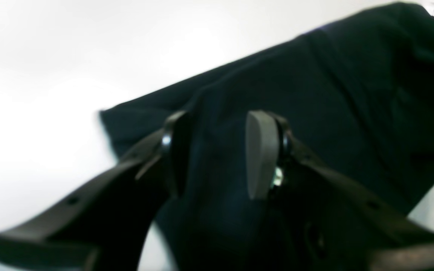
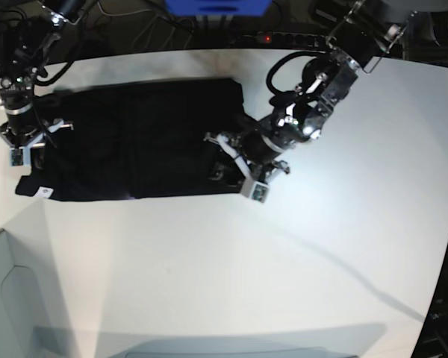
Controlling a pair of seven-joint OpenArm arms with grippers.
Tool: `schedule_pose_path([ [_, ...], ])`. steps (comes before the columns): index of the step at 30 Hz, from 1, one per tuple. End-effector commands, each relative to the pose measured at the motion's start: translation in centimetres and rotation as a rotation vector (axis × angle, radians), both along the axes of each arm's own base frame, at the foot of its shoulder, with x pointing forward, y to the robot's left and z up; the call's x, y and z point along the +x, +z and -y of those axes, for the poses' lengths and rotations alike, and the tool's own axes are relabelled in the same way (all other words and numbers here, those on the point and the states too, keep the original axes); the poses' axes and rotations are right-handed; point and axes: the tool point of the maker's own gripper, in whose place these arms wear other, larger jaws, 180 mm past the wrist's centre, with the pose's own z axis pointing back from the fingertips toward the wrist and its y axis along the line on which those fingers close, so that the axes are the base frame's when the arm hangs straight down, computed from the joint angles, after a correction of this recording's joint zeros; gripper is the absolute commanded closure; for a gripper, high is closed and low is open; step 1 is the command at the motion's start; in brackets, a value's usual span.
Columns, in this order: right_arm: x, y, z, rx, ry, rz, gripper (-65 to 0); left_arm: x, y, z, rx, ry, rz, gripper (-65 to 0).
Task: Fold the T-shirt properly
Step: 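Grasp the folded bundle's edges with the left and right grippers, then lift and flip the bundle over with both grippers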
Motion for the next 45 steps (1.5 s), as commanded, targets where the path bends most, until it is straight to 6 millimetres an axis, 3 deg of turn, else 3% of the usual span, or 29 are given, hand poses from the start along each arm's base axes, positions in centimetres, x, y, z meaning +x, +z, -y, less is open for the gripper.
schedule_pose_path([
  [1, 0.5, 1.6, -0.5, -0.02, 0.038, 0.052, 0.0, 0.8, 1.7, -0.7, -0.025, 0.03, 0.047, -24.3],
  [3, 0.5, 2.0, -2.2, -0.02, 0.076, 0.058, 0.0, 0.8, 2.0, -3.1, -0.027, 0.096, 0.045, -24.3],
  [9, 0.7, 3.5, -6.0, -0.017, 0.152, 0.097, 0.0, -1.1, -3.0, -13.0, 0.067, 0.342, -0.108, -24.3],
  [12, 0.9, 4.2, -7.5, -0.004, 0.177, 0.119, 0.0, -1.5, -4.8, -14.4, 0.088, 0.375, -0.154, -24.3],
  [21, 1.6, 5.5, -12.6, 0.037, 0.294, 0.166, 0.0, -0.4, -4.8, -11.6, 0.017, 0.383, -0.164, -24.3],
  [31, 1.8, 6.6, -22.7, 0.14, 0.556, 0.209, 0.0, -0.4, -4.9, -10.0, 0.022, 0.33, -0.166, -24.3],
  [38, 1.3, 7.7, -30.1, 0.212, 0.762, 0.234, 0.0, -0.6, -5.0, -10.0, 0.023, 0.328, -0.168, -24.3],
  [45, 2.2, 8.1, -33.2, 0.231, 0.845, 0.253, 0.0, -0.6, -5.1, -10.0, 0.025, 0.326, -0.17, -24.3],
])
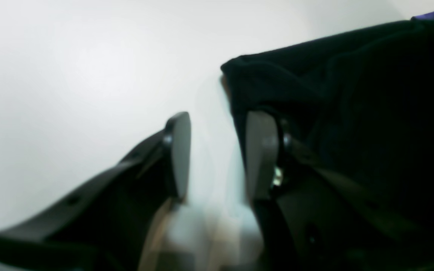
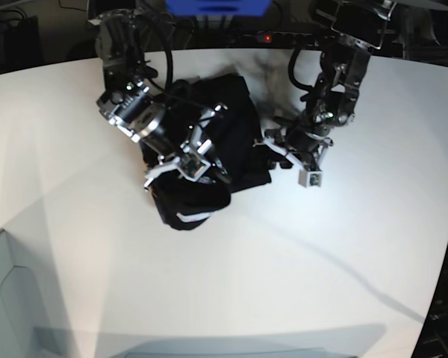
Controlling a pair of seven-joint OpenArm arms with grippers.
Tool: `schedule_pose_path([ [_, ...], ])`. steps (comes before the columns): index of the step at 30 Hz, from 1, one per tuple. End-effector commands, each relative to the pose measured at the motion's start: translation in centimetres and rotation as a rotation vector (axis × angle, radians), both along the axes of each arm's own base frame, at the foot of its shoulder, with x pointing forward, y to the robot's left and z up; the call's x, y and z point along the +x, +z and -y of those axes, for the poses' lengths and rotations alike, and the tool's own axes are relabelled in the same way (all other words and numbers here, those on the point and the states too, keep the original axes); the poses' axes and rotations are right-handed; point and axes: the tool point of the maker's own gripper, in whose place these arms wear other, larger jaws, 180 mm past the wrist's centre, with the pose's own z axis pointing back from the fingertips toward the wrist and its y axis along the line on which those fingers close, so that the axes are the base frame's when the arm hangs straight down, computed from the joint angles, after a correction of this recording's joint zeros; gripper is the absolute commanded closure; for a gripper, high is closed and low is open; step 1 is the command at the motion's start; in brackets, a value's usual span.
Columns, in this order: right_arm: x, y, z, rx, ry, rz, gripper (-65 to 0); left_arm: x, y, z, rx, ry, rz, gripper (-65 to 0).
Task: Fold the T-shirt properly
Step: 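Lift and flip the bundle over with both grippers, then release the bundle and raise both grippers away from it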
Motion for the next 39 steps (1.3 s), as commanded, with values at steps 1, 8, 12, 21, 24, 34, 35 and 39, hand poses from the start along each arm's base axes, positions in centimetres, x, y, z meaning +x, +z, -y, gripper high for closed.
schedule_pose_path([
  [1, 0.4, 1.8, -0.6, 0.054, 0.012, 0.048, 0.0, 0.3, 0.5, -0.1, 0.003, -0.007, 0.011, -24.3],
  [8, -1.0, -0.2, -3.2, 0.062, 0.091, -0.014, 0.0, 0.3, 0.6, -0.1, 0.002, -0.006, 0.014, -24.3],
  [12, -1.0, -1.7, -4.1, 0.052, 0.119, -0.052, 0.0, 0.0, 1.0, -0.4, -0.002, -0.001, 0.022, -24.3],
  [21, -0.7, -3.4, -4.3, 0.038, 0.125, -0.095, 0.0, -0.7, 3.7, -3.2, 0.029, 0.034, 0.083, -24.3],
  [24, -0.6, -4.4, -4.3, 0.031, 0.124, -0.122, 0.0, -1.2, 4.4, -5.2, 0.043, 0.079, 0.099, -24.3],
  [34, -0.1, -5.1, -4.5, 0.018, 0.133, -0.136, -17.7, -3.2, 5.7, -12.4, 0.109, 0.261, 0.116, -24.3],
  [35, -0.2, -4.8, -4.8, 0.02, 0.142, -0.128, -21.3, -3.2, 5.8, -12.6, 0.111, 0.266, 0.117, -24.3],
  [39, -2.0, -3.7, -5.1, 0.012, 0.187, -0.092, -31.9, -3.1, 6.0, -13.3, 0.118, 0.282, 0.124, -24.3],
])
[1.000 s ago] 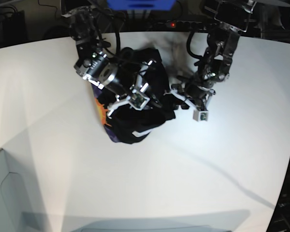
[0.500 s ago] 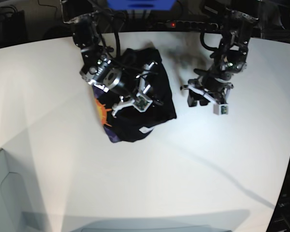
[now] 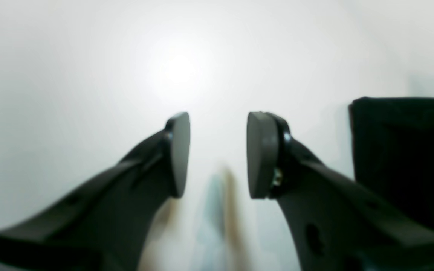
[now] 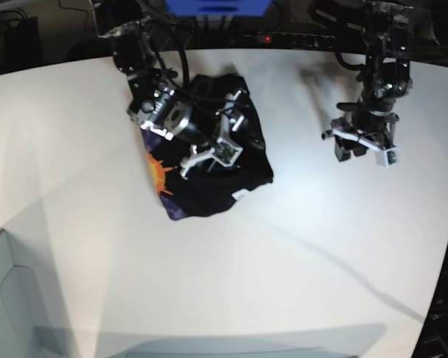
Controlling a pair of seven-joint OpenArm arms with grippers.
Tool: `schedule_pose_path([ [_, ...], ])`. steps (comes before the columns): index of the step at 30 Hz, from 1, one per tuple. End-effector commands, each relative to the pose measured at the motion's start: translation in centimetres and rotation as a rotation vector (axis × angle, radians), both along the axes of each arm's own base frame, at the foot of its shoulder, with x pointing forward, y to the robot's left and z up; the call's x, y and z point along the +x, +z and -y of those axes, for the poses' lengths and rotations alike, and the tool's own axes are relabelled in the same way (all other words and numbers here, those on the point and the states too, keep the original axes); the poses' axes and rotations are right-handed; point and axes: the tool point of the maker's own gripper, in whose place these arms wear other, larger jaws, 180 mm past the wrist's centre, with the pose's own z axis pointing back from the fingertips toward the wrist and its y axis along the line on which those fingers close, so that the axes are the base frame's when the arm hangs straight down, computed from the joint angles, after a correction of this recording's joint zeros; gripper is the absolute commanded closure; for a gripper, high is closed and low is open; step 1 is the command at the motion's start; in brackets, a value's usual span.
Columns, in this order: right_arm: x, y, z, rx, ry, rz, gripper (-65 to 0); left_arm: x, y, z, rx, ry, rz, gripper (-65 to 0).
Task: Fold the T-shirt properly
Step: 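Release the bundle and raise both grippers away from it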
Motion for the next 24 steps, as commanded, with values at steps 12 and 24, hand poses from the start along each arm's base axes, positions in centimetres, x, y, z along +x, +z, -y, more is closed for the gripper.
schedule_pose_path([
  [12, -0.7, 2.7, 6.4, -0.01, -0.149, 0.075, -34.0, 0.6, 1.2, -0.4, 0.019, -0.009, 0.043, -24.3],
  [24, -4.9, 0.9, 10.8, -0.012, -0.28, -0.01, -34.0, 0.7, 1.3, -0.4, 0.02, -0.01, 0.046, -24.3],
])
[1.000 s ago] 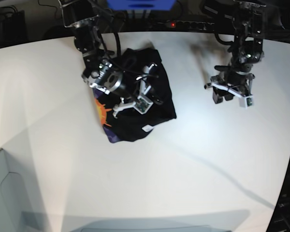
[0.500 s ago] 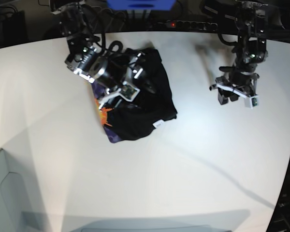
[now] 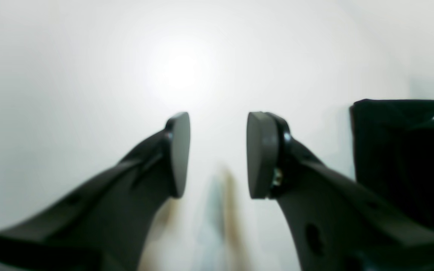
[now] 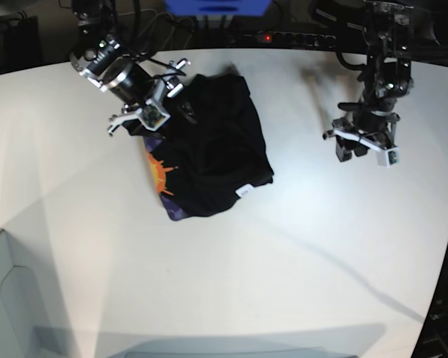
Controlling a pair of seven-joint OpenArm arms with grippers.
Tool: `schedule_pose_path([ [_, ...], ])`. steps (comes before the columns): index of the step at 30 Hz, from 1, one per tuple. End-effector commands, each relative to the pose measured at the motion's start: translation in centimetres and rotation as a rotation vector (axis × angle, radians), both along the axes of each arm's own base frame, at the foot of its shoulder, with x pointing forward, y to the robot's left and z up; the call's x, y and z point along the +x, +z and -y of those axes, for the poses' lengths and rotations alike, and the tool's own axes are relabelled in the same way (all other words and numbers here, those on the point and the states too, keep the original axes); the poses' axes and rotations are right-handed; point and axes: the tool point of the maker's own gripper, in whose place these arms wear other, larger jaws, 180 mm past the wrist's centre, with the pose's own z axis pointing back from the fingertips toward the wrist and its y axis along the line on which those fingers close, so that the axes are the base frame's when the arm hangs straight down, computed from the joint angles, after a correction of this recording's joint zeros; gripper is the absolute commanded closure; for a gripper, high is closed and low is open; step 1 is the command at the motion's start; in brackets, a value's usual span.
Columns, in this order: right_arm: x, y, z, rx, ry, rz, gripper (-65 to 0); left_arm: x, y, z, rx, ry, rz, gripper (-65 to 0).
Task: Fold the T-shirt properly
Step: 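Release the bundle and raise both grippers away from it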
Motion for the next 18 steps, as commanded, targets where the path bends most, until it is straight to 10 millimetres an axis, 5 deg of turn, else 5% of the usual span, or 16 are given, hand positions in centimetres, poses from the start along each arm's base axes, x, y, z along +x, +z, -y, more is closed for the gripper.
schedule_pose_path([
  [1, -0.5, 1.2, -0.3, 0.048, -0.003, 0.031, -34.0, 0.7, 1.3, -0.3, 0.019, -0.01, 0.045, -24.3],
  [12, -5.4, 0.2, -1.0, 0.133, -0.011, -0.052, -34.0, 0.9, 1.4, -0.3, 0.022, -0.01, 0.051, -24.3],
  [18, -6.7, -3.1, -1.0, 0.135, -0.02, -0.149, -34.1, 0.9, 1.4, -0.3, 0.02, -0.01, 0.051, -24.3],
])
